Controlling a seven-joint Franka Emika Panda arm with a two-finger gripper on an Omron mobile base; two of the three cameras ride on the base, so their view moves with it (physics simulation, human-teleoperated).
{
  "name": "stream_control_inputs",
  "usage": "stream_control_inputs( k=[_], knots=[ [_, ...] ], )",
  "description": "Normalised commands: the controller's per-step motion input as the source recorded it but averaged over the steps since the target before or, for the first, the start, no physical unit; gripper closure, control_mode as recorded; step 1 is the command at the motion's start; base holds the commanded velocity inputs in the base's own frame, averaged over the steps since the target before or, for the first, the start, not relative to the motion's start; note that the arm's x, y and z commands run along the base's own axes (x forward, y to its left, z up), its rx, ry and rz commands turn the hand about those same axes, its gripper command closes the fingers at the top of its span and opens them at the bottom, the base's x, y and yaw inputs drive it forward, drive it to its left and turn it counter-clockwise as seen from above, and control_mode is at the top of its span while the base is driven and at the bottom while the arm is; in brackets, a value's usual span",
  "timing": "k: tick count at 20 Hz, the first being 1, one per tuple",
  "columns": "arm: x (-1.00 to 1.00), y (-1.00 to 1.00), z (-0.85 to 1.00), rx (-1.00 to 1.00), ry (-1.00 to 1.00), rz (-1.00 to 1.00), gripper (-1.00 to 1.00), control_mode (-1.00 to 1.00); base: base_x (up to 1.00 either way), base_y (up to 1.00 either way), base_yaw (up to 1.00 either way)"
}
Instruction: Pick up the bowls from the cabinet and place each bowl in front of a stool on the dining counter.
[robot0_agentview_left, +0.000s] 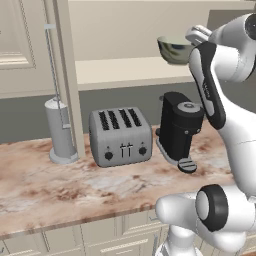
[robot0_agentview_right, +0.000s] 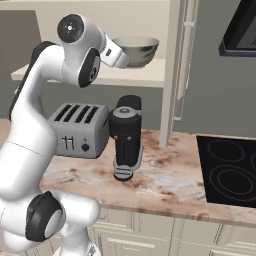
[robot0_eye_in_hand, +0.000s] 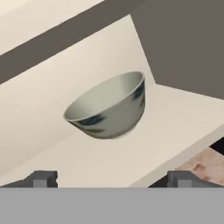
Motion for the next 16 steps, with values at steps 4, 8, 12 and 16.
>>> stream_control_inputs(
  k=[4, 8, 12, 16],
  knots=[
    [0.31, -0.01, -0.14, 0.0, 0.0, 0.0, -1.0, -1.0, 0.0, 0.0, 0.0],
    [0.32, 0.0, -0.11, 0.0, 0.0, 0.0, -1.0, -1.0, 0.0, 0.0, 0.0],
    [0.31, -0.06, 0.0, 0.01, 0.0, 0.0, -1.0, -1.0, 0.0, 0.0, 0.0],
    [0.32, -0.13, 0.0, 0.01, 0.01, 0.0, -1.0, -1.0, 0.0, 0.0, 0.0]
  ],
)
